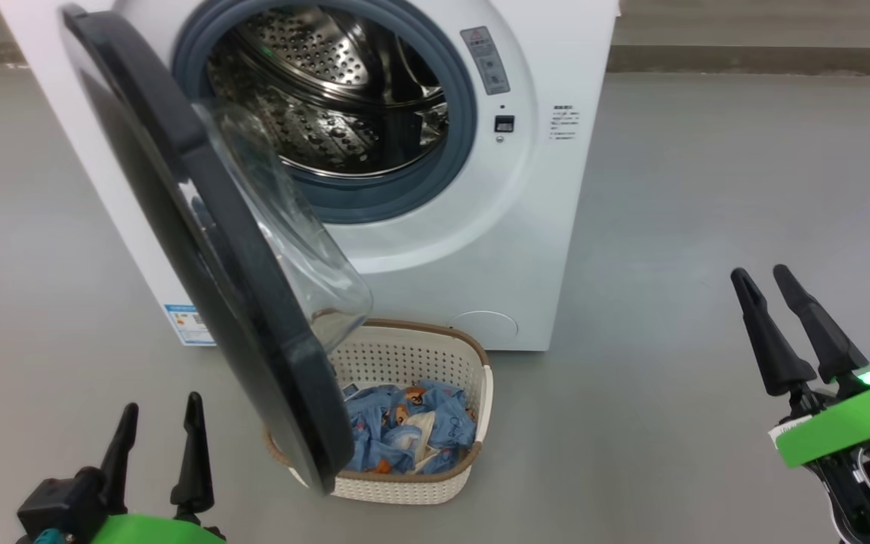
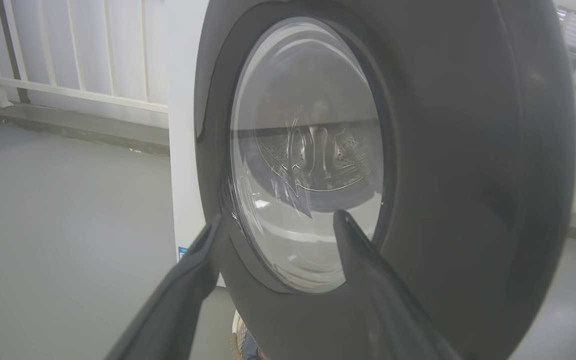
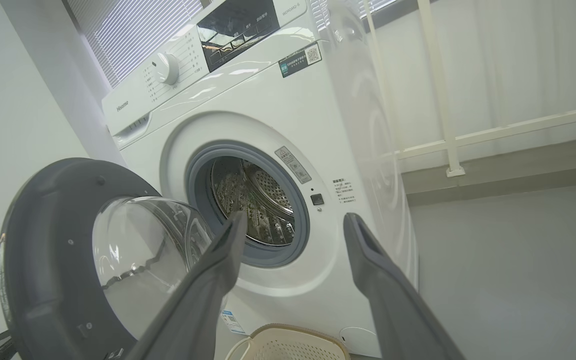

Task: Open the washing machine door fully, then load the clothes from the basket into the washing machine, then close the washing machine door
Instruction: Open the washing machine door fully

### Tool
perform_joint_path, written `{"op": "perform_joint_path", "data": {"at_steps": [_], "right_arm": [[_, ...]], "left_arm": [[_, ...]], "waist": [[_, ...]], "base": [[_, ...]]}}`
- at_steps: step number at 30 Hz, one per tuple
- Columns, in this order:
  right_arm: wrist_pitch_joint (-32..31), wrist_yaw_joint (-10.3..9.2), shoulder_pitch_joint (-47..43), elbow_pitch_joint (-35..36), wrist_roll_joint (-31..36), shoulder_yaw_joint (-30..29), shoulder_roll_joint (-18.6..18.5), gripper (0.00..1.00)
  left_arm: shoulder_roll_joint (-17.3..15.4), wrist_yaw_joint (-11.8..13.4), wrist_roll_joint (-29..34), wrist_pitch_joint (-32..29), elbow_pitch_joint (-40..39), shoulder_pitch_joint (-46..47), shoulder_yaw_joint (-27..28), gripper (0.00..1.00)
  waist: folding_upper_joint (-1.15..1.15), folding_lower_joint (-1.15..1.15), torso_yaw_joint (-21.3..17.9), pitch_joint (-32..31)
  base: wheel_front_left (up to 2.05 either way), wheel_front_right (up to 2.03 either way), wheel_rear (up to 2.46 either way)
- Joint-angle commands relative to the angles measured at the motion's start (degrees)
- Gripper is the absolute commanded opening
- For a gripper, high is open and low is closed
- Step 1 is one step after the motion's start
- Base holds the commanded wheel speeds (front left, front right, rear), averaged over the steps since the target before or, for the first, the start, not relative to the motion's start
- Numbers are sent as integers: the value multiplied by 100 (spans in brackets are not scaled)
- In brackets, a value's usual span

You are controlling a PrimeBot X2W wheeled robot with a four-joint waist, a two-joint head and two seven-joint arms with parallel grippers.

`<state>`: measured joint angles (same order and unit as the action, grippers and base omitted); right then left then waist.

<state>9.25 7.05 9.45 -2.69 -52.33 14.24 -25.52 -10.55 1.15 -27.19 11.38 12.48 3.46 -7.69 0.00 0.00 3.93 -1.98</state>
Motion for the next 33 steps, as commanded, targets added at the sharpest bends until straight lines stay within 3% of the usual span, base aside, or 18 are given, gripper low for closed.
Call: {"op": "perform_joint_path", "data": {"at_steps": [1,18,33], "right_arm": [[146,44,-73,60,263,-43,-161,100],[500,44,-568,-734,1825,-616,141,100],[573,44,-396,-1280,2118,-571,319,100]], "left_arm": [[-141,65,-65,82,-221,132,223,100],[-164,184,-85,91,-367,67,215,100],[-190,200,-113,99,-391,76,154,100]], "waist": [[0,0,-135,11],[0,0,-354,28],[0,0,-326,80]], "base": [[0,0,0],[0,0,0],[0,0,0]]}}
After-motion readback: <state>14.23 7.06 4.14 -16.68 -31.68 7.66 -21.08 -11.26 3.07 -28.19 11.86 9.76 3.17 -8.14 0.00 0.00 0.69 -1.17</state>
